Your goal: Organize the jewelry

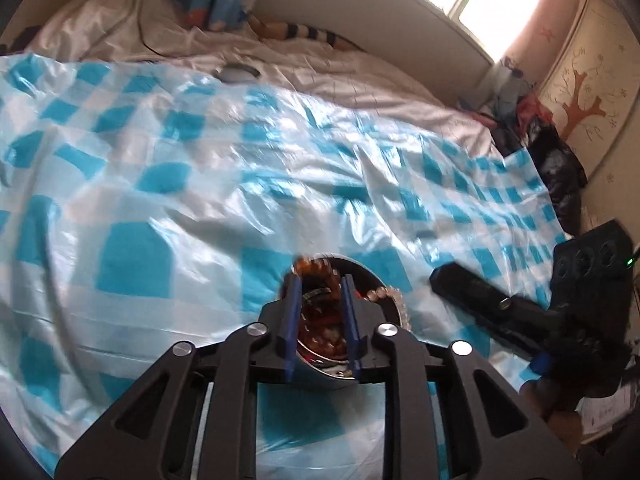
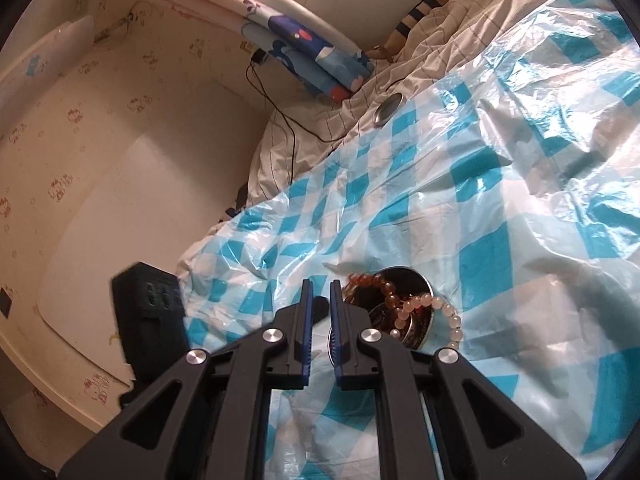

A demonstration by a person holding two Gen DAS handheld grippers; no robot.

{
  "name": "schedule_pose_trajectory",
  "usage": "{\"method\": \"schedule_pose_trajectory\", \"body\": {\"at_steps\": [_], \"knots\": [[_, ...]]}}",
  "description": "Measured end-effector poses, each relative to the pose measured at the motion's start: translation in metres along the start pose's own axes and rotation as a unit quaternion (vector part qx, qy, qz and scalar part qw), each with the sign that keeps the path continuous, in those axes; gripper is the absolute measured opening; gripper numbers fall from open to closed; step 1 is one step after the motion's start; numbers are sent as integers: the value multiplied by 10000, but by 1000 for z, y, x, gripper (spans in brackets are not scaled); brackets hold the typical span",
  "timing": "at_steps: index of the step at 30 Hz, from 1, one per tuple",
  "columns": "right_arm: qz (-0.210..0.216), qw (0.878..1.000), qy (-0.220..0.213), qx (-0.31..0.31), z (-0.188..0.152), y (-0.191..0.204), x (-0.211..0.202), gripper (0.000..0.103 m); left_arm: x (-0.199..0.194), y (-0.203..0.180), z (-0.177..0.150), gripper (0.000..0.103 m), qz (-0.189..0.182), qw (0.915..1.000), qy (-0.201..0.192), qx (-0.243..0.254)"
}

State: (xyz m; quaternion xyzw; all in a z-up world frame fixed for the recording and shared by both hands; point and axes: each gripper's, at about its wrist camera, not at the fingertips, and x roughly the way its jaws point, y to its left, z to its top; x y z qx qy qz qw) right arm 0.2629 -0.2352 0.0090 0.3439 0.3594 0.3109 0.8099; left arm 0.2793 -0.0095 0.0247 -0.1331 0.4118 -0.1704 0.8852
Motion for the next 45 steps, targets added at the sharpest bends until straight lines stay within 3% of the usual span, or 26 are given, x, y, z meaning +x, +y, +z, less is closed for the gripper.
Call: {"method": "schedule_pose_trajectory", "body": {"at_steps": [2,5,7,9,14,15,17,18,25,26,28,31,35,39,45], "knots": [[-80,10000,6,-32,-1,1,1,9,-9,5,3,33,-7,9999,-131,-79],[-733,9972,6,-124,1,0,-4,15,-24,11,2,40,-20,9996,-226,-150],[-1224,9924,98,35,2,-9,-8,47,-35,16,-2,40,-14,9995,-250,-204],[-1440,9892,189,219,1,-20,-10,51,-44,20,-8,44,12,9993,-271,-250],[-1209,9863,596,948,-13,-54,3,50,-56,31,-27,46,40,9991,-188,-387],[-1106,9864,613,1054,-15,-60,5,46,-56,32,-30,47,40,9991,-171,-394],[-823,9876,576,1210,-17,-65,4,20,-54,30,-32,48,46,9993,-123,-346],[-651,9882,555,1270,-17,-66,4,12,-53,30,-32,48,43,9994,-106,-326],[-3,9996,153,251,-4,-15,2,9,-53,29,-33,50,-4,9994,-110,-336],[39,9996,189,203,-4,-11,4,12,-53,28,-34,50,-3,9994,-98,-331],[-57,9985,501,208,-8,-8,18,60,-51,27,-35,50,-11,9995,-57,-317],[-318,9983,435,240,-12,-10,19,61,-51,21,-36,50,-12,9997,-27,-222],[-175,9980,111,601,-6,-20,-4,61,-57,14,-38,57,79,9999,-122,-60],[-94,9949,473,882,-11,-30,6,61,-61,13,-46,59,90,9999,-103,-55],[-139,9952,724,648,-16,-22,27,61,-59,13,-49,60,75,10000,-17,-29]]}}
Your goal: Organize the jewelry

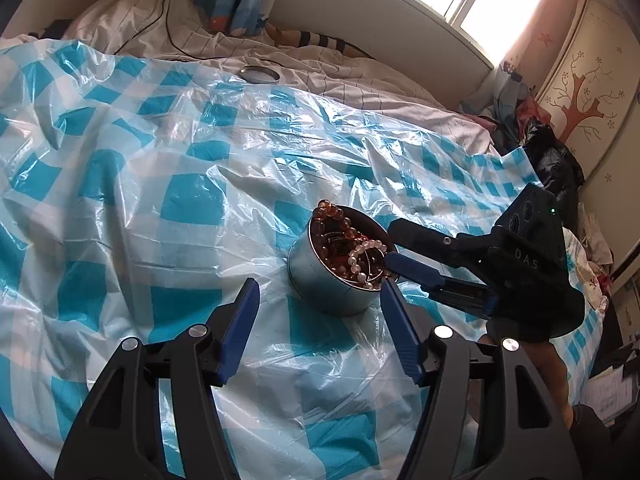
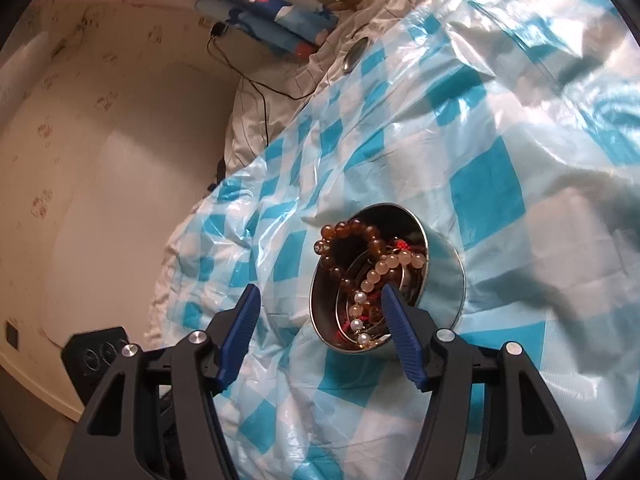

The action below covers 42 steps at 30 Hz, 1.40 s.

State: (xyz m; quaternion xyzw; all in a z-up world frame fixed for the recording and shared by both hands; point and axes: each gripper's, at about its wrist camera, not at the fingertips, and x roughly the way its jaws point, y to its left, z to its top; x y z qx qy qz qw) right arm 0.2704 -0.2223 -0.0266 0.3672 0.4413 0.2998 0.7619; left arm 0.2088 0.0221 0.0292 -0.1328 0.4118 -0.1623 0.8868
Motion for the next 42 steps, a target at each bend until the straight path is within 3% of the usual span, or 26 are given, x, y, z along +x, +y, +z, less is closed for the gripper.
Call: {"method": "schedule_pose_trajectory", "body": {"at_steps": [3,5,8,13,18,20,23,27,29,32,34,36,42], "knots": [[-295,9989,-285,-216,4,7,-8,62,-1,0,0,60,1,10000,-16,-27],[-936,9916,-395,-806,16,28,-4,62,-2,-1,0,61,-37,10000,-34,-37],[-2006,9611,-480,-1835,33,63,21,69,-2,-2,0,62,-35,10000,-25,19],[-2865,9267,147,-2429,43,68,72,69,0,0,3,63,2,10000,49,30],[-3496,8971,442,-2665,13,42,68,70,-6,-1,5,66,-43,10000,-24,38],[-3444,9040,335,-2513,3,31,55,70,-7,-4,5,66,-37,10000,-41,82],[-3168,9217,-189,-2232,-3,33,18,71,-9,-4,5,66,15,9999,-84,80],[-2515,9509,-787,-1624,-10,44,-26,77,-17,-9,3,67,244,9992,-193,245],[-2268,9574,-975,-1496,-29,49,-48,78,-25,-11,-4,74,391,9983,-284,323],[-2473,9484,-1181,-1597,-69,54,-77,82,-31,-9,-22,82,654,9969,-274,350],[-2797,9352,-1307,-1734,-94,56,-91,89,-30,-9,-32,89,927,9949,-188,341],[-3136,9224,-1352,-1806,-108,54,-94,90,-28,-12,-35,94,1180,9921,-203,385],[-3545,9035,-1261,-2051,-112,56,-79,93,-32,-27,-36,95,1470,9845,-538,789]]}}
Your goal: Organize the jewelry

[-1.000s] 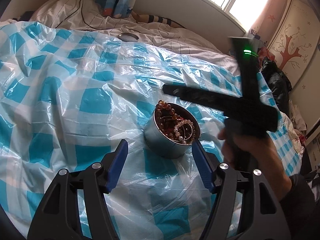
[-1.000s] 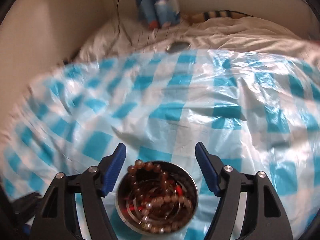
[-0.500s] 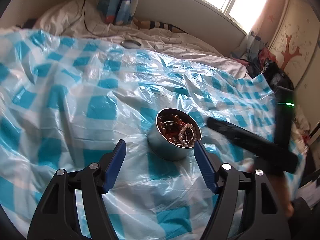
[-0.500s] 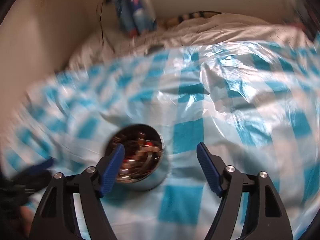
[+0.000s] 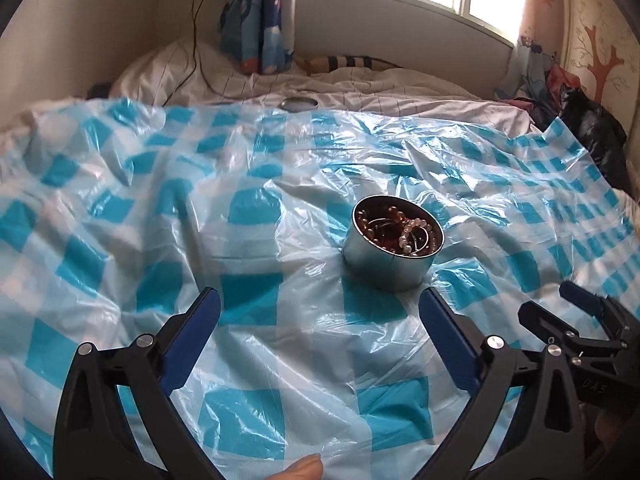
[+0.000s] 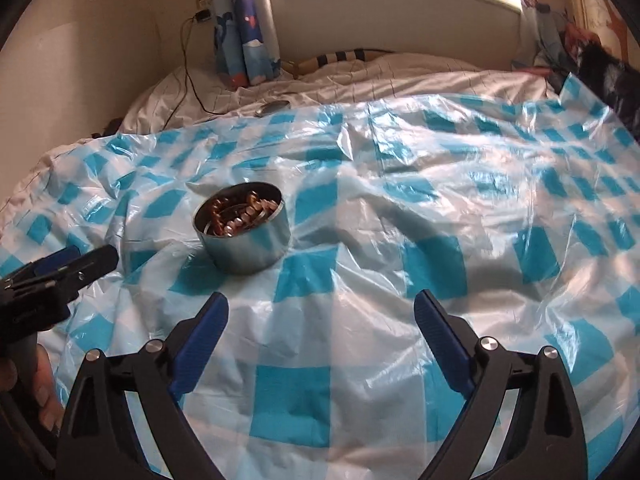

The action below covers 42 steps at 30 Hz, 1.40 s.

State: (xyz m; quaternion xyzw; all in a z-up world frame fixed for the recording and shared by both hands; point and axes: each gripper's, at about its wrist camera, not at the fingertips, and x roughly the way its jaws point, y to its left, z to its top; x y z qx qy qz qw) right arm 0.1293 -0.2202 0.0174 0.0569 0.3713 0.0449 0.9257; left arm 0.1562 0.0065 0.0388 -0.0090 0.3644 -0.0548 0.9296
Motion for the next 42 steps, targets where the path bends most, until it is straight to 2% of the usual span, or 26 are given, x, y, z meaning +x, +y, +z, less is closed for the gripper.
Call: {"method": "schedule_pose_trajectory", "body": {"at_steps": [5,11,23,42], "knots": [[-183,9995,3,-245,-4,9,0,95,1,-3,0,95,160,9998,-30,59],[-251,9994,116,-185,-5,7,6,95,4,-6,-2,95,114,9999,52,75],[-273,9993,208,-120,-7,6,11,96,11,-8,-6,95,14,9996,292,49],[-269,9993,237,-113,-8,6,12,96,16,-11,-6,95,160,9990,391,127]]}}
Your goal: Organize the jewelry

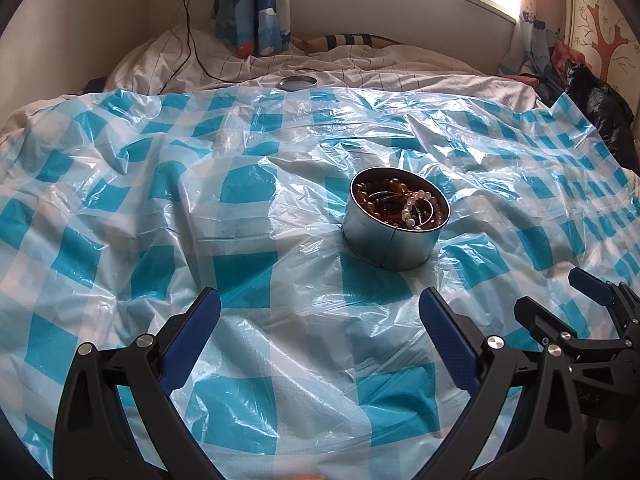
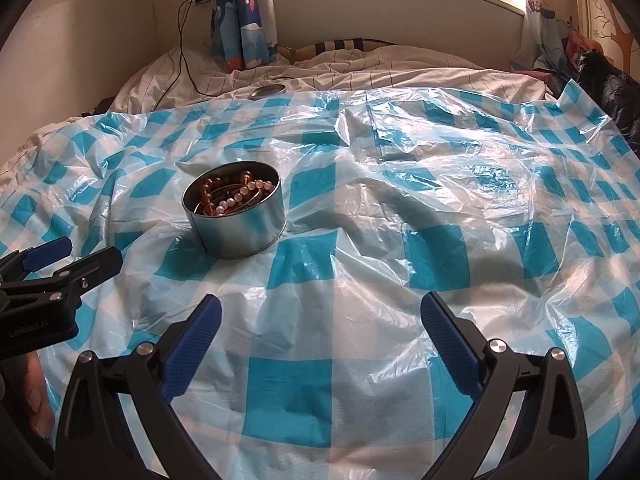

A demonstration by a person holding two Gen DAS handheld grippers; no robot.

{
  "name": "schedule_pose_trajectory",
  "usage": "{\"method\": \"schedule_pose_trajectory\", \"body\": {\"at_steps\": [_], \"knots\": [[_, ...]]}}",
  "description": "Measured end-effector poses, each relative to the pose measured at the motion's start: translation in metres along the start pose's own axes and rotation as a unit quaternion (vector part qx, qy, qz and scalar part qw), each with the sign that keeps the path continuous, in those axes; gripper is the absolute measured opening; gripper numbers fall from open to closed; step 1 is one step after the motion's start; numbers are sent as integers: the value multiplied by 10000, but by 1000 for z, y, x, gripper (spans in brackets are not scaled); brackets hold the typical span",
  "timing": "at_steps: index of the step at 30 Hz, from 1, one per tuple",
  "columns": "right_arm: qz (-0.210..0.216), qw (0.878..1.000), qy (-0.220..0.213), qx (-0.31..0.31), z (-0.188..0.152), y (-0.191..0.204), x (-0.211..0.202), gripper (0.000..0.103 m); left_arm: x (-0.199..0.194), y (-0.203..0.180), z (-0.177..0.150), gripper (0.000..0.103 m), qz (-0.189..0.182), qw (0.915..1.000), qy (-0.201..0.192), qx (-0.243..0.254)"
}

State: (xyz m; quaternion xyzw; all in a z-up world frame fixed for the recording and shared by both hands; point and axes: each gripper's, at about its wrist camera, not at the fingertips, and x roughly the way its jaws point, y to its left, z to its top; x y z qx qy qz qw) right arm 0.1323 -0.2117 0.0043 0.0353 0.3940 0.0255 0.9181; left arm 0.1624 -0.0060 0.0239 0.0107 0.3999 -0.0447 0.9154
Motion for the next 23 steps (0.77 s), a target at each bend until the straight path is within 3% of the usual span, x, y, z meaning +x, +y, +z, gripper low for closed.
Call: {"method": "schedule_pose_trajectory", "body": {"at_steps": [4,9,13,20,23], "knots": [[3,10000,16,3,0,0,0,96,2,2,0,95,-26,10000,29,-86],[68,9999,89,118,-2,-3,4,96,-2,7,-4,95,-375,9990,-69,-233],[86,9997,89,211,-1,-6,4,96,-5,6,-2,95,-300,9992,-187,-174],[81,9997,67,211,0,-6,2,96,18,8,-3,95,-191,9985,440,-269],[88,9997,81,211,1,-6,2,96,19,8,-5,95,-195,9983,478,-262]]}}
